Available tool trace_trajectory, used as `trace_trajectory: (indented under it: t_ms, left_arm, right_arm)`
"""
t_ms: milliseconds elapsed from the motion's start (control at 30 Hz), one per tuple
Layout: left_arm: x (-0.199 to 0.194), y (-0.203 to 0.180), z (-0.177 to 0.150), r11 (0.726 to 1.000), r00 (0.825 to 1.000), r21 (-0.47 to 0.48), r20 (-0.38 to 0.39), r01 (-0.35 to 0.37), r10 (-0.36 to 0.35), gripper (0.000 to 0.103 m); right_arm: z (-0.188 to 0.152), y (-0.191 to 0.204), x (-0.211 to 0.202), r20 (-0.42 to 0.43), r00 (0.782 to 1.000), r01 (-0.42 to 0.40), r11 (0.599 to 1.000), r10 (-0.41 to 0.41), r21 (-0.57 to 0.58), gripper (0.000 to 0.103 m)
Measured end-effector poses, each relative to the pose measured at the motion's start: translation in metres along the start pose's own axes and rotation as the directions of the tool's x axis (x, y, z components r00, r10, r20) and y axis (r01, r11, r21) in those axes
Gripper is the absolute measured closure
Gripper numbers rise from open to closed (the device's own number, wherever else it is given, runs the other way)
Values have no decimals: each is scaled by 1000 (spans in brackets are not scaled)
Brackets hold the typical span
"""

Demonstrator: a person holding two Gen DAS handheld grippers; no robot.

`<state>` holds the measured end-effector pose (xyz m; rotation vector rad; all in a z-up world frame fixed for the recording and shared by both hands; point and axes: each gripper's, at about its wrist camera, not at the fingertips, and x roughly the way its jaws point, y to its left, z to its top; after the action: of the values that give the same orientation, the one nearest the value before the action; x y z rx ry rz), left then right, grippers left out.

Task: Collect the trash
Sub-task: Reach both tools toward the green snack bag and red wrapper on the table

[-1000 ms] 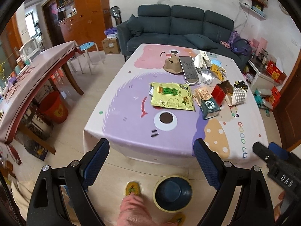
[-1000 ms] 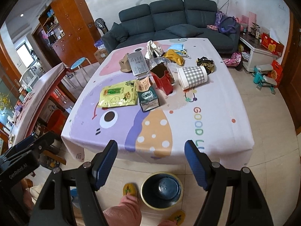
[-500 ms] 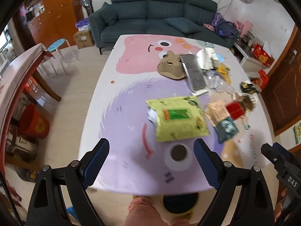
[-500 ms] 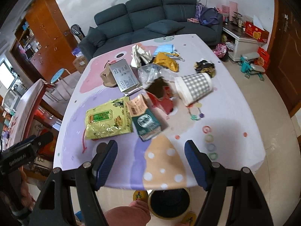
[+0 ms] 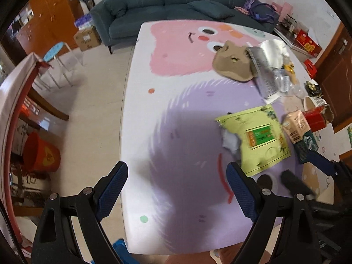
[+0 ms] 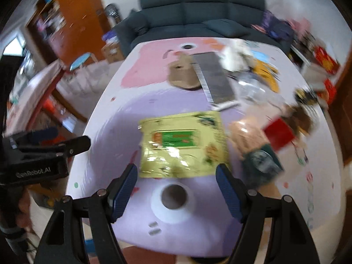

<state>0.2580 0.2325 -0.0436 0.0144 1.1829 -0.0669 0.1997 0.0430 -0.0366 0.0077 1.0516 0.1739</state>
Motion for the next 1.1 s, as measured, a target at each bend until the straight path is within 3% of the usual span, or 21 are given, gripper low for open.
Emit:
trace_trajectory:
  t_ms: [233, 467, 767, 1000, 1033, 1100]
  left_arm:
    - [15, 27, -17, 999, 999, -42, -42, 4, -5, 13]
    - [25, 44, -26, 996, 998, -84, -68, 10, -16, 13]
    - [31, 47, -13, 995, 998, -101, -56, 15, -21, 13]
    - [34, 48, -5, 995, 998, -97, -53, 12, -17, 13]
    - [34, 48, -5, 995, 998, -100, -53, 15, -20, 13]
    - [34, 50, -6, 995, 998, -99, -53, 15, -20, 13]
  right_arm:
    - [-6, 52, 29, 47, 996, 84, 966, -75, -242, 29]
    - [-27, 75, 45, 117, 975, 221, 880, -189, -420, 29]
    - [-35, 78, 73, 167, 928, 372, 819, -332, -437, 29]
    - [-28, 80, 82, 254, 886, 462, 772, -387, -437, 29]
    - [-27, 80, 82, 259, 881, 472, 769, -396, -431, 30]
    - [-22, 76, 82, 255, 880, 473, 780, -400, -409, 51]
